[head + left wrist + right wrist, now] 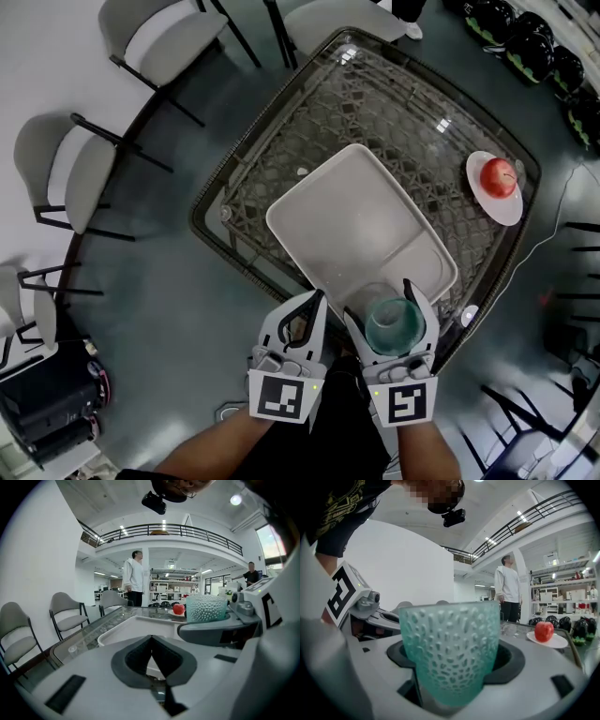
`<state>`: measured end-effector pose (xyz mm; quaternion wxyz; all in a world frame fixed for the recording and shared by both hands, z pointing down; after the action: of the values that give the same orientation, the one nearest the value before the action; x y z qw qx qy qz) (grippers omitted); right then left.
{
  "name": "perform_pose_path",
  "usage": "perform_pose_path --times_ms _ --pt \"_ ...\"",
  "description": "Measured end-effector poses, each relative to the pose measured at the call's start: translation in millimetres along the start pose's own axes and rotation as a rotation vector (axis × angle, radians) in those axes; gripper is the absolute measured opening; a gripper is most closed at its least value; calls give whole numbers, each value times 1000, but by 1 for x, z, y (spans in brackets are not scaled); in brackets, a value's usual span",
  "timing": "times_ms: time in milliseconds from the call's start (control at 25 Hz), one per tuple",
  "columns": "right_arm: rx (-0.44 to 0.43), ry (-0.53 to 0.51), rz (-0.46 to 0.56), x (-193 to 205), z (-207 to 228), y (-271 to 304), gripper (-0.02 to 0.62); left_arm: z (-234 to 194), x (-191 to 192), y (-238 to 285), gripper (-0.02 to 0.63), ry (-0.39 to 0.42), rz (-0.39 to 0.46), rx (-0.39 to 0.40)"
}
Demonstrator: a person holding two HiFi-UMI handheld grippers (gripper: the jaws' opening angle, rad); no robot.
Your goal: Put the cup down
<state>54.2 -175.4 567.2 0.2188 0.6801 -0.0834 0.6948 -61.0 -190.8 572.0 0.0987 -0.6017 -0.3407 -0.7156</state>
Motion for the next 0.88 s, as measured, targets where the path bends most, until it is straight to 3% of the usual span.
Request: perform_pose_path --times_ms 880 --pt "2 -1 -37 15 -4 6 382 2 3 2 6 -19 12 -2"
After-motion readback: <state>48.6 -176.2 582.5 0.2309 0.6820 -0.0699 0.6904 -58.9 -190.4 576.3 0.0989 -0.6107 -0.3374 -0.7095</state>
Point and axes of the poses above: the fingertips, and each gripper's own axes: y forward along the fingers, z to its right, x out of its underside, the point moved 4 cm from there along -y, backward along the fingers, and after that the axes turned 2 degrees about z, right-handed, at the moved point
